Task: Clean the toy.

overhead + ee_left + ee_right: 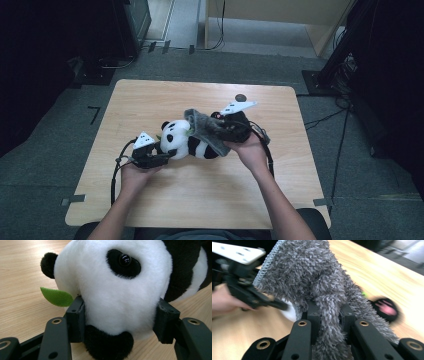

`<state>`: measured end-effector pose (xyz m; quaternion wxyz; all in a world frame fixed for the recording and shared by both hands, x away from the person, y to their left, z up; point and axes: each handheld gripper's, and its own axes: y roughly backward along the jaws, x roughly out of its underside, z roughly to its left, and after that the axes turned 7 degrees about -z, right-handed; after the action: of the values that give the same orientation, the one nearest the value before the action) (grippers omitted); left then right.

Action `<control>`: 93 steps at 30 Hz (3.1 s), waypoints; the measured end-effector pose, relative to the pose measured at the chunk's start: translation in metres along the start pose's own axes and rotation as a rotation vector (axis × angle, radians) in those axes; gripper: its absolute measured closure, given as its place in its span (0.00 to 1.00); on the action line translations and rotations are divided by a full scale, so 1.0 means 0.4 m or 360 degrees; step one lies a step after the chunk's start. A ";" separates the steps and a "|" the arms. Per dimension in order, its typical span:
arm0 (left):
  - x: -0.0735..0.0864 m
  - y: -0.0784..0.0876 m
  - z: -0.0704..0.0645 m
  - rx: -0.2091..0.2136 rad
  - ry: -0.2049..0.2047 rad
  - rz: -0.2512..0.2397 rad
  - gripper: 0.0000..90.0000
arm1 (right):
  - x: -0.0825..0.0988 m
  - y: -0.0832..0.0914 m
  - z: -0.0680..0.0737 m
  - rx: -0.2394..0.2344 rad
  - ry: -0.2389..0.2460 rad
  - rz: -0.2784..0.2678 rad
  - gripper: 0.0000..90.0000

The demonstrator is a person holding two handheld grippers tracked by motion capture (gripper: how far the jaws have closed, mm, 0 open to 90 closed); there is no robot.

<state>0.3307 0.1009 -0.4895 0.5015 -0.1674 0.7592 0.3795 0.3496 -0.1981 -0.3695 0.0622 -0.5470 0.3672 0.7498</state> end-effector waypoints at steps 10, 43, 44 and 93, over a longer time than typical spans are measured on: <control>-0.004 0.001 0.000 -0.0011 0.0013 -0.0011 0.43 | -0.063 -0.170 0.096 -0.0065 0.0099 0.0137 0.85; -0.008 0.001 0.011 0.0025 0.0059 0.0014 0.46 | 0.049 -0.111 0.037 -0.0134 0.0218 0.0416 0.87; -0.008 0.001 0.010 0.0029 0.0055 0.0017 0.46 | 0.050 -0.104 0.029 -0.0131 0.0198 0.0412 0.87; 0.001 0.002 0.005 0.0032 -0.0007 0.0024 0.44 | 0.040 0.037 -0.118 0.0148 -0.0081 0.0050 0.87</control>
<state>0.3314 0.1029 -0.4899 0.5018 -0.1558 0.7632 0.3761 0.3727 -0.2428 -0.3825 0.0850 -0.5183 0.4084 0.7465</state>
